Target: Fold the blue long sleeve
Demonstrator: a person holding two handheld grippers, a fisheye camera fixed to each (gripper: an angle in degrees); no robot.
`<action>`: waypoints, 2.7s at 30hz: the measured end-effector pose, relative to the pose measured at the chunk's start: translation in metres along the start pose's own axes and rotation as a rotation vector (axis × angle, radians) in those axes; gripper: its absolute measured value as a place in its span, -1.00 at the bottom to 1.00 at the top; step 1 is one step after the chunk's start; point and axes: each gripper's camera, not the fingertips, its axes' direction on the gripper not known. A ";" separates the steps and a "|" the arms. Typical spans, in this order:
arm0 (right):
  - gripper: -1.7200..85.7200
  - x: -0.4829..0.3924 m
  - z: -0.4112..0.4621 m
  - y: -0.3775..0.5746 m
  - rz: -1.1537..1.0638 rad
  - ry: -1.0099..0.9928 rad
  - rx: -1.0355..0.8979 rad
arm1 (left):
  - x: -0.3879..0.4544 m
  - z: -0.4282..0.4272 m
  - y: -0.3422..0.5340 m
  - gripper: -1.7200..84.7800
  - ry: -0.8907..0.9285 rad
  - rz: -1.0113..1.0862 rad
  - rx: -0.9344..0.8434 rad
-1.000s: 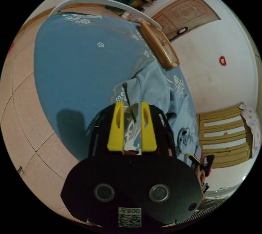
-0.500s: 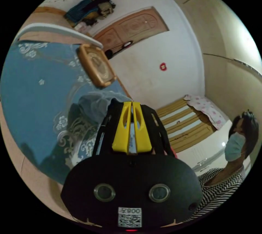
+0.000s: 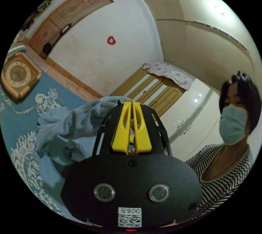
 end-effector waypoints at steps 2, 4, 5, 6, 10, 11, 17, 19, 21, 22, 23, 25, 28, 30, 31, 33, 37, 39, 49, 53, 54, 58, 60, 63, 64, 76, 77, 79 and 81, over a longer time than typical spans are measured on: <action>-0.72 0.006 -0.012 0.003 0.044 -0.072 0.017 | 0.000 0.027 0.029 -0.95 0.010 -0.036 -0.038; -0.72 0.018 -0.027 0.017 0.106 -0.111 0.046 | -0.006 0.044 0.054 -0.95 0.012 -0.081 -0.069; -0.72 0.021 -0.029 0.022 0.120 -0.098 0.044 | -0.012 0.057 0.071 -0.95 0.004 -0.114 -0.107; -0.73 0.027 -0.033 0.031 0.151 -0.081 0.030 | -0.016 0.062 0.080 -0.95 -0.002 -0.135 -0.123; -0.76 0.046 -0.034 0.058 0.233 -0.029 -0.041 | -0.043 0.092 0.121 -0.93 -0.012 -0.251 -0.209; -0.77 0.049 -0.034 0.061 0.245 -0.026 -0.051 | -0.050 0.098 0.128 -0.93 -0.011 -0.276 -0.228; -0.85 0.071 -0.052 0.079 0.294 0.047 -0.092 | -0.076 0.105 0.144 -0.83 -0.003 -0.290 -0.311; -0.87 0.073 -0.065 0.072 0.270 0.054 -0.097 | -0.088 0.098 0.145 -0.80 -0.034 -0.307 -0.308; -0.87 0.069 -0.075 0.058 0.229 0.078 -0.105 | -0.106 0.093 0.145 -0.75 -0.044 -0.353 -0.299; -0.88 0.065 -0.081 0.048 0.200 0.086 -0.101 | -0.121 0.091 0.146 -0.71 -0.045 -0.403 -0.296; -0.88 0.063 -0.085 0.043 0.184 0.082 -0.094 | -0.137 0.090 0.149 -0.68 -0.046 -0.452 -0.282; -0.88 0.056 -0.095 0.025 0.132 0.058 -0.072 | -0.165 0.089 0.154 -0.66 -0.050 -0.547 -0.240; -0.89 0.051 -0.098 0.005 0.088 0.067 -0.093 | -0.215 0.086 0.159 -0.67 -0.007 -0.709 -0.101; -0.89 0.050 -0.097 -0.006 0.067 0.045 -0.105 | -0.242 0.089 0.158 -0.76 0.015 -0.776 -0.040; -0.89 0.050 -0.097 -0.015 0.056 0.044 -0.110 | -0.257 0.093 0.156 -0.83 0.060 -0.807 -0.004; -0.89 0.049 -0.099 -0.029 0.035 0.045 -0.122 | -0.267 0.093 0.149 -0.88 0.072 -0.837 0.065; -0.89 0.031 -0.134 -0.059 -0.092 -0.016 -0.060 | -0.249 0.110 0.105 -0.90 0.183 -0.656 0.042; -0.89 0.026 -0.158 -0.061 -0.140 -0.013 -0.028 | -0.239 0.124 0.095 -0.89 0.206 -0.586 -0.025; -0.90 0.176 -0.187 0.033 0.343 0.235 -0.237 | -0.283 0.162 0.121 -0.81 0.071 -0.613 -0.295; -0.91 0.217 -0.184 0.045 0.435 0.238 -0.260 | -0.295 0.153 0.082 -0.79 -0.077 -0.484 -0.314; -0.91 0.225 -0.183 0.044 0.446 0.244 -0.278 | -0.296 0.153 0.076 -0.78 -0.101 -0.465 -0.320; -0.92 0.245 -0.184 0.045 0.467 0.291 -0.301 | -0.313 0.166 0.044 -0.76 -0.316 -0.345 -0.387; -0.93 0.253 -0.190 0.047 0.483 0.301 -0.272 | -0.323 0.173 0.032 -0.74 -0.391 -0.316 -0.398; -0.93 0.263 -0.198 0.048 0.495 0.294 -0.201 | -0.339 0.188 0.008 -0.72 -0.526 -0.264 -0.417; -0.93 0.266 -0.197 0.046 0.486 0.276 -0.180 | -0.347 0.196 0.000 -0.71 -0.598 -0.242 -0.437; -0.96 0.317 -0.116 0.025 0.422 0.390 -0.288 | -0.387 0.265 -0.031 -0.90 -0.878 -0.055 -0.685; -0.96 0.318 -0.114 0.024 0.419 0.394 -0.278 | -0.382 0.260 -0.039 -0.90 -0.866 -0.038 -0.662; -0.96 0.319 -0.107 0.016 0.376 0.411 -0.232 | -0.376 0.249 -0.053 -0.90 -0.841 -0.027 -0.627; -0.96 0.319 -0.098 0.009 0.347 0.434 -0.196 | -0.372 0.239 -0.068 -0.90 -0.882 -0.013 -0.598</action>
